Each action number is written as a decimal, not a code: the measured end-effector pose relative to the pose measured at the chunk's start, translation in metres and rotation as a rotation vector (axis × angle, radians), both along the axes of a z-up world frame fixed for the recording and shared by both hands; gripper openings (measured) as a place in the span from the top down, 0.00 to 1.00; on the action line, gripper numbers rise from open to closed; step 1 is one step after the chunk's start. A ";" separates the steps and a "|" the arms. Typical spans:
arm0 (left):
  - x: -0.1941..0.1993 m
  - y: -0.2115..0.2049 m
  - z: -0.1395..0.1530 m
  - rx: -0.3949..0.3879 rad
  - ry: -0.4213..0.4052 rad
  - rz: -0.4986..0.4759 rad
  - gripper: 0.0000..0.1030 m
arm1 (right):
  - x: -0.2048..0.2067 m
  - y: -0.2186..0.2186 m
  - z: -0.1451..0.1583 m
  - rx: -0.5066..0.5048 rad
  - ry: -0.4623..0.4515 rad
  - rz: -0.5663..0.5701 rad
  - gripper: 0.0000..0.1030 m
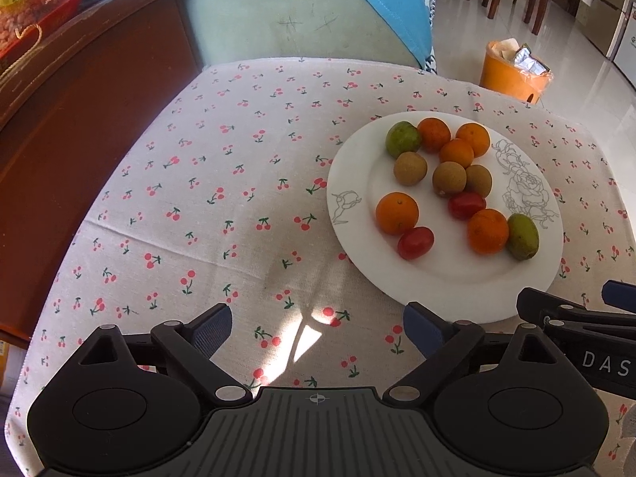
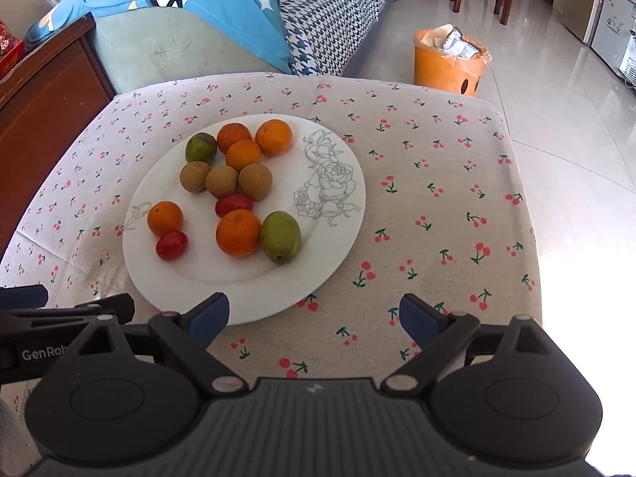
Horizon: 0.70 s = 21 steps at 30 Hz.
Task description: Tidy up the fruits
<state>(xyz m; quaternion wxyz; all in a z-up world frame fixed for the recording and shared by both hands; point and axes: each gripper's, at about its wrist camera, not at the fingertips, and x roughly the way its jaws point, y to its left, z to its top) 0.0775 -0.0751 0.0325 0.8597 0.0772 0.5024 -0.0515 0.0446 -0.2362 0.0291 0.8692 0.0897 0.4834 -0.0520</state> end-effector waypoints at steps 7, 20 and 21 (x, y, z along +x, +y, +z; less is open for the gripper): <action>-0.001 -0.002 0.001 0.016 -0.015 -0.006 0.08 | 0.000 0.001 0.000 -0.002 0.000 0.003 0.10; -0.002 0.000 0.000 0.026 -0.025 -0.002 0.08 | -0.001 0.003 0.000 -0.006 -0.002 0.016 0.10; -0.002 0.000 -0.001 0.026 -0.024 -0.001 0.08 | -0.001 0.003 0.000 -0.008 -0.002 0.018 0.10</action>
